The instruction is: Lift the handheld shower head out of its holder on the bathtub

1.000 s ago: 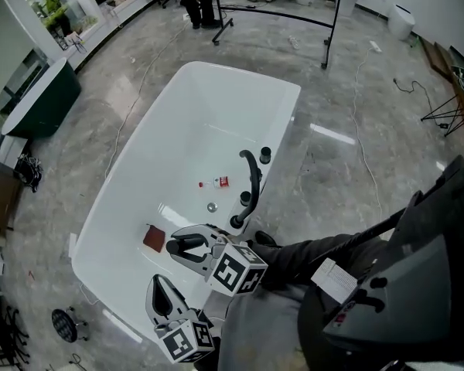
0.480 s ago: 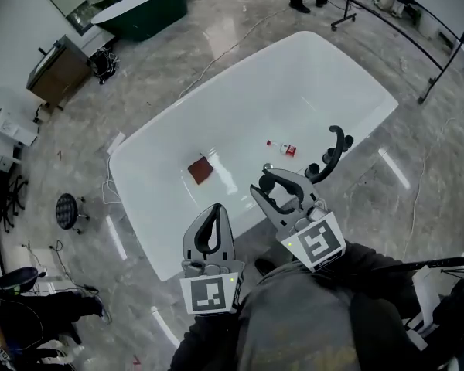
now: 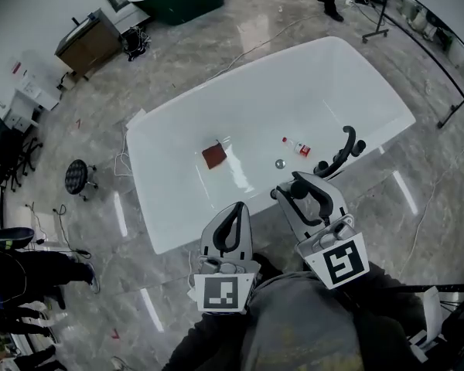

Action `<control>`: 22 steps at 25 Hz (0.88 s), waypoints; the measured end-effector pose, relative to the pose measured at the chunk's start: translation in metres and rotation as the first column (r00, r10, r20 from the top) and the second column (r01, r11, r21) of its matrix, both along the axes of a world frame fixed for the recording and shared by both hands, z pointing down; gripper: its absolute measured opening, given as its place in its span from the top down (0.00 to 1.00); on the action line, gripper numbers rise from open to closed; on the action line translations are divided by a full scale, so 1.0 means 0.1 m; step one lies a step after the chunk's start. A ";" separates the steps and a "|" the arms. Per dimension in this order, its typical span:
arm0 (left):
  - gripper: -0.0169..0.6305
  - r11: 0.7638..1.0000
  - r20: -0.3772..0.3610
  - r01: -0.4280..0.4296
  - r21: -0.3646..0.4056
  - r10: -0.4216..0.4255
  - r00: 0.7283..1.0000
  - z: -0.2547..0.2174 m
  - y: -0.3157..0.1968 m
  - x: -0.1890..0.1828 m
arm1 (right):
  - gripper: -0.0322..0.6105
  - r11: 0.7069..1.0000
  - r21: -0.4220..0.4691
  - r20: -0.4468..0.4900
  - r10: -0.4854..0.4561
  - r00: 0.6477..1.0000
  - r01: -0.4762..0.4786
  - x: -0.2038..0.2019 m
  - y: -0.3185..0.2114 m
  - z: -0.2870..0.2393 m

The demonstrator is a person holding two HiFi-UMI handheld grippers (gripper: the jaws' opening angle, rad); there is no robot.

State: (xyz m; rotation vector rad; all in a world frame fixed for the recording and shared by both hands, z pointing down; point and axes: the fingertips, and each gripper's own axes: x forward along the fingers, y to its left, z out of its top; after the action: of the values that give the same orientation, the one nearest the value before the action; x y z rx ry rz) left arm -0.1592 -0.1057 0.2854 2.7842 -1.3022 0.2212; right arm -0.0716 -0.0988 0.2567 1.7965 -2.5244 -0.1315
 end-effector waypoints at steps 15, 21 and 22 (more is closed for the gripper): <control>0.97 0.992 0.018 0.119 0.029 -0.119 0.993 0.01 0.41 0.13 | 0.73 0.988 -0.022 0.032 -0.153 0.988 0.154 0.06 0.29 0.17; 0.97 0.993 0.014 0.118 0.031 -0.118 0.993 -0.01 0.38 0.15 | 0.73 0.986 -0.026 0.039 -0.161 0.986 0.162 0.07 0.24 0.16; 0.97 0.993 0.015 0.117 0.031 -0.118 0.993 -0.01 0.37 0.15 | 0.73 0.986 -0.027 0.039 -0.162 0.986 0.164 0.07 0.23 0.16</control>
State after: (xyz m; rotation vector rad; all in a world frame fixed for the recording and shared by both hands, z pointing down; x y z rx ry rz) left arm -0.1442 -0.0684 0.2844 2.7234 -1.4799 0.2214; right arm -0.0641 -0.0756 0.2730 1.5950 -2.6821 -0.0655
